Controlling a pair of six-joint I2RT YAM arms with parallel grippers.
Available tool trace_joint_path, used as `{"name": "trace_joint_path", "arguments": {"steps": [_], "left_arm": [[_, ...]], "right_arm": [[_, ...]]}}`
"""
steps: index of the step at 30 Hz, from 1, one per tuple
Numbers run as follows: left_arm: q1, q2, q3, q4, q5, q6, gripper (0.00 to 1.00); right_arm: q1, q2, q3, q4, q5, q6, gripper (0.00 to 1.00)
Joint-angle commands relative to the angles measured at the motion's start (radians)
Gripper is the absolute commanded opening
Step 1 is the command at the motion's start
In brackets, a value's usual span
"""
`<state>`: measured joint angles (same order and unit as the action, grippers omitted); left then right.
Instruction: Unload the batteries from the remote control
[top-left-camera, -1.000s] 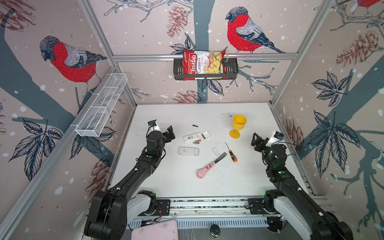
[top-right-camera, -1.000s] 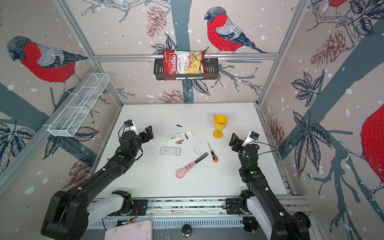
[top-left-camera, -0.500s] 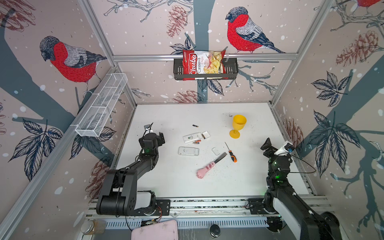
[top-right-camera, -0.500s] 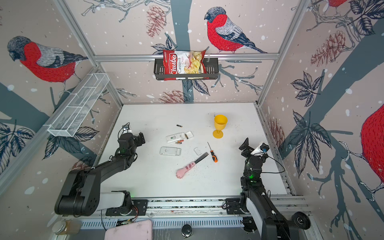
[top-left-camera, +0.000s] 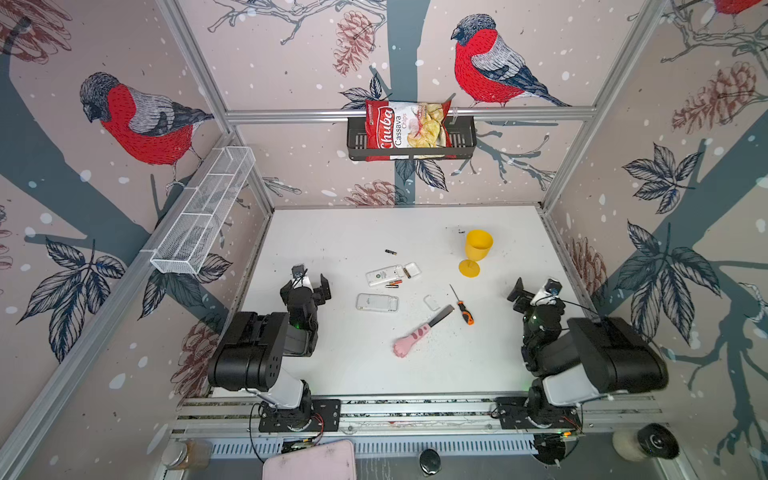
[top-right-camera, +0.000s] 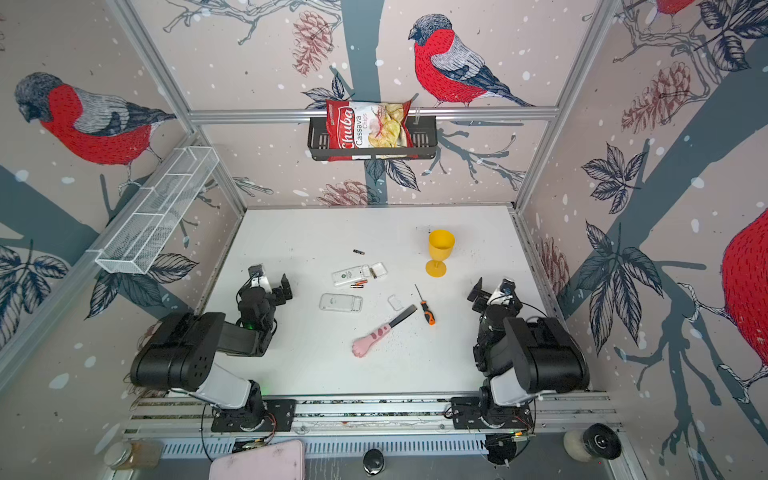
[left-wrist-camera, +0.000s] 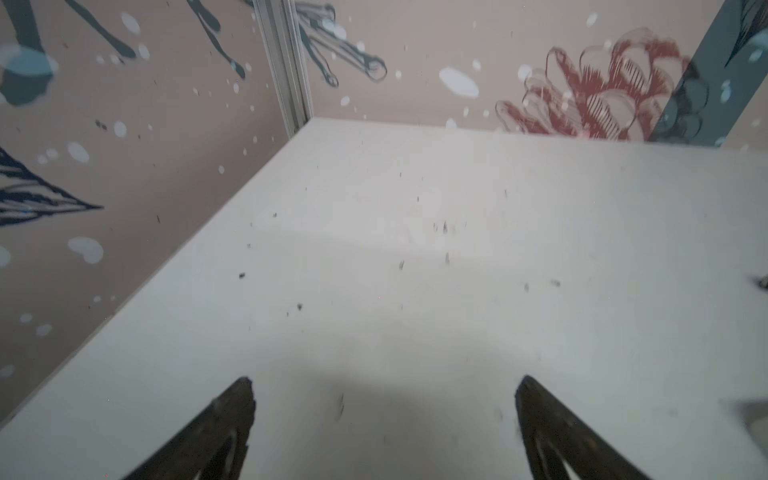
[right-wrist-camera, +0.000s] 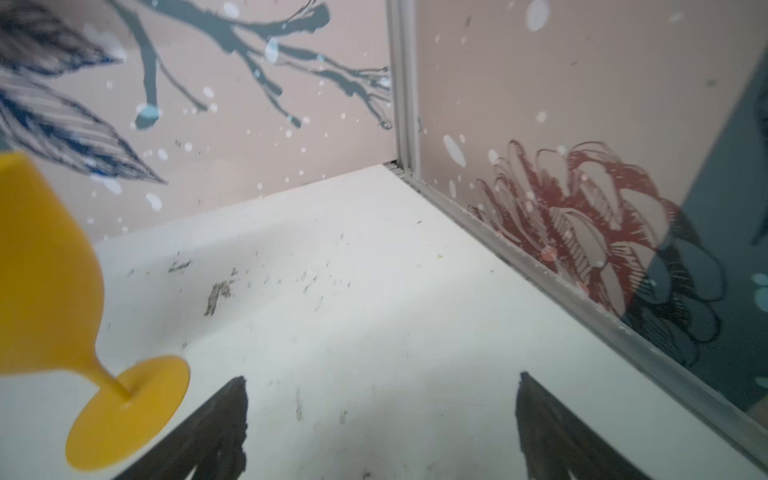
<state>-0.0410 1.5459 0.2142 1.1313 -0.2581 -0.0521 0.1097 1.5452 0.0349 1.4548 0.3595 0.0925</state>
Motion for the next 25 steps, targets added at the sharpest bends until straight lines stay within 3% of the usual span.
{"name": "trace_joint_path", "arguments": {"steps": [1, 5, 25], "left_arm": [[-0.003, -0.023, 0.040, 0.075, 0.000, 0.007, 0.97], [-0.006, 0.017, 0.009, 0.198, 0.012, 0.036, 0.97], [-0.016, 0.016, 0.003, 0.213, 0.014, 0.052, 0.98]], "right_arm": [[0.026, -0.042, 0.097, -0.048, 0.034, -0.070, 1.00], [-0.072, -0.042, 0.200, -0.258, -0.113, 0.002, 1.00], [-0.058, -0.040, 0.192, -0.235, -0.087, -0.005, 0.99]]}}
